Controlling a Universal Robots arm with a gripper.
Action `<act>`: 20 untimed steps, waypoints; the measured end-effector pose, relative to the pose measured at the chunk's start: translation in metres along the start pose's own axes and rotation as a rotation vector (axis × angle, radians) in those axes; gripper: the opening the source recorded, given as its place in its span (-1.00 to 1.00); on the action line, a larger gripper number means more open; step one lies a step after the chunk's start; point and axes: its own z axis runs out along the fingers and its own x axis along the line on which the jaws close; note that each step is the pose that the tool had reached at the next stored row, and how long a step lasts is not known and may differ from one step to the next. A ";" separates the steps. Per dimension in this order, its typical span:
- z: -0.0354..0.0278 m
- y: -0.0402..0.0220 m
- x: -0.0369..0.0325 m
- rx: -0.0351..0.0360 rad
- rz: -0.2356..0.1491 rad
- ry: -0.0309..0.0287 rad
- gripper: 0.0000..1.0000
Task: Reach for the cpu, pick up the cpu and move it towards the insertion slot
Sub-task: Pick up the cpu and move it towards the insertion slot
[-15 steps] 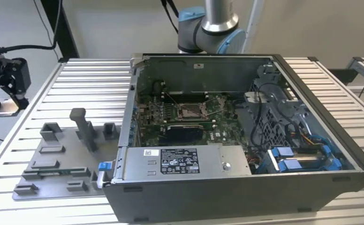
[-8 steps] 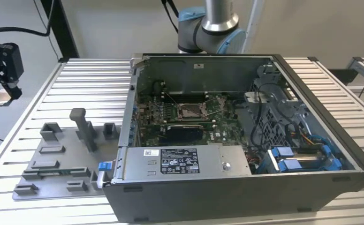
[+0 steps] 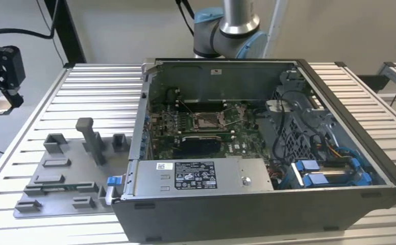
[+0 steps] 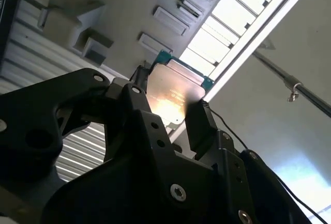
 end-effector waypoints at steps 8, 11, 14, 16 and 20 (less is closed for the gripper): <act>-0.0014 -0.0002 -0.0120 0.0001 0.000 0.0003 -1.00; -0.0018 -0.0004 -0.0200 0.0000 0.000 0.0002 -1.00; -0.0024 -0.0006 -0.0276 0.0001 0.000 0.0003 -1.00; -0.0027 -0.0007 -0.0335 0.0000 0.000 0.0003 -1.00; -0.0033 -0.0010 -0.0462 0.0000 0.000 0.0004 -1.00</act>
